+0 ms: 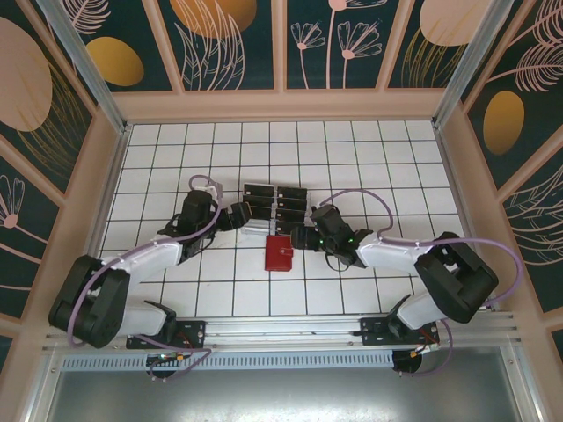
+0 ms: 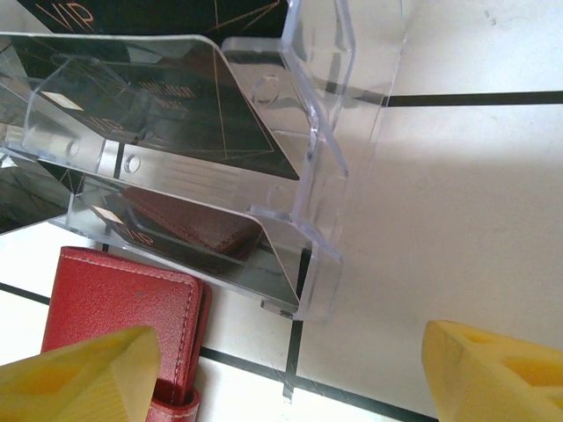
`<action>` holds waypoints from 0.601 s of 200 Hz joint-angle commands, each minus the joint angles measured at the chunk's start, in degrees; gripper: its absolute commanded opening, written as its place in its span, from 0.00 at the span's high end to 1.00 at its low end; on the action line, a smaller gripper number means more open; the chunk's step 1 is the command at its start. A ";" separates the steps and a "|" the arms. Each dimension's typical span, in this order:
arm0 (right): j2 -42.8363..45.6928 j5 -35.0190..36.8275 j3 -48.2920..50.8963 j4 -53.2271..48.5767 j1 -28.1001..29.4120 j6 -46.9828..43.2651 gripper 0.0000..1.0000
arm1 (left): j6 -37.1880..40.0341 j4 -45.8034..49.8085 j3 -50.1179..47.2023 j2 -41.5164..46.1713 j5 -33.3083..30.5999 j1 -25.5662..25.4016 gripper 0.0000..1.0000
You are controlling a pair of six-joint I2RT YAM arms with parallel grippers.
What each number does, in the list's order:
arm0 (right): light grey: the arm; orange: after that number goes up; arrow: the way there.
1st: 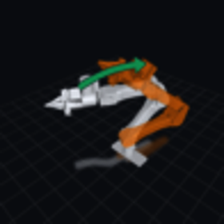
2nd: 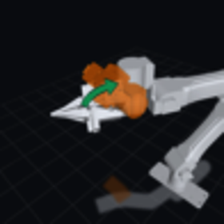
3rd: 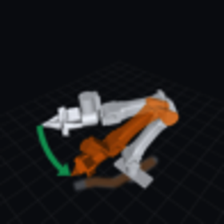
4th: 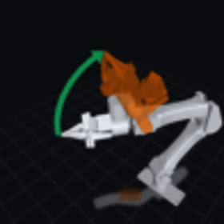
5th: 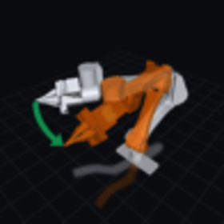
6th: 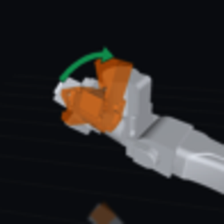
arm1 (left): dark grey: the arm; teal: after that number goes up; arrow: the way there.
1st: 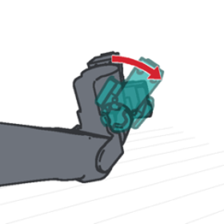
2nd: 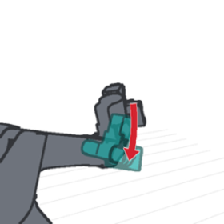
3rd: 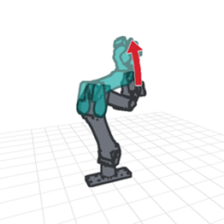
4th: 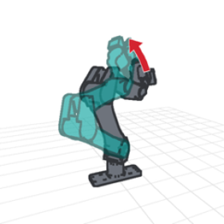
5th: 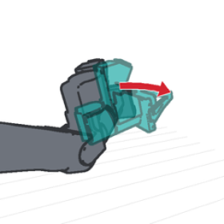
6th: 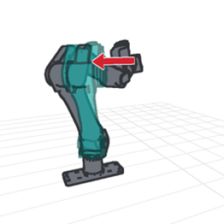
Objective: Put the credit cards into the card holder
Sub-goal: Move the storage box to the center of the table.
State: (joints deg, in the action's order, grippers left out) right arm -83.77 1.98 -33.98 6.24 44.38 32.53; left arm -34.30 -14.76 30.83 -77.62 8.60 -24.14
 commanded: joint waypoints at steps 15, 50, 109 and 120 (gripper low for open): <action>-2.25 1.54 -2.10 1.94 0.40 0.44 0.24 | 1.61 -3.77 2.34 -3.57 0.28 -1.07 0.11; -3.41 1.74 -3.15 2.19 -0.25 -0.06 0.27 | 1.87 -4.79 4.17 -6.84 0.69 -1.38 0.15; -5.53 1.02 -4.64 3.12 -3.60 -1.06 0.36 | 0.67 -7.81 8.09 -13.15 1.32 -1.51 0.20; -6.24 0.98 -5.10 3.18 -4.18 -1.16 0.38 | 0.30 -8.15 8.89 -14.13 1.33 -1.48 0.20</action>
State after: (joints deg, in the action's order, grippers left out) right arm -88.18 1.96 -37.08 7.97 41.47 31.90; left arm -33.47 -20.16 37.17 -89.54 9.10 -25.21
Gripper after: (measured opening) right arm 0.633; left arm 0.806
